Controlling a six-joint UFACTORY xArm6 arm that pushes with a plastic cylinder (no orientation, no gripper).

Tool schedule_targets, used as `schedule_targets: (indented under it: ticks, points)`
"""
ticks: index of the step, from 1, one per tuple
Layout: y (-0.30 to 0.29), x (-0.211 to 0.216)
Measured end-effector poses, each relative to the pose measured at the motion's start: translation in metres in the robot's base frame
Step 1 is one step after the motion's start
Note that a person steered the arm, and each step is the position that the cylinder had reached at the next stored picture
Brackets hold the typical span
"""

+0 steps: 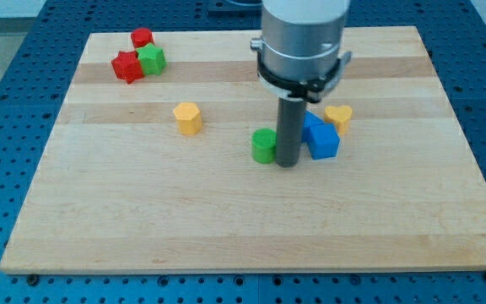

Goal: Move the green circle towards top center

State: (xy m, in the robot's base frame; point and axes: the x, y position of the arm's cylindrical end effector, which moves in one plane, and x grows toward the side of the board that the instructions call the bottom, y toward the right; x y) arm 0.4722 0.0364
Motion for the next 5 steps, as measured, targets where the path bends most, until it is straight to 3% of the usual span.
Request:
schedule_targets:
  ticks: [3,5]
  points:
    - [-0.061,-0.006]
    - [-0.067,-0.048]
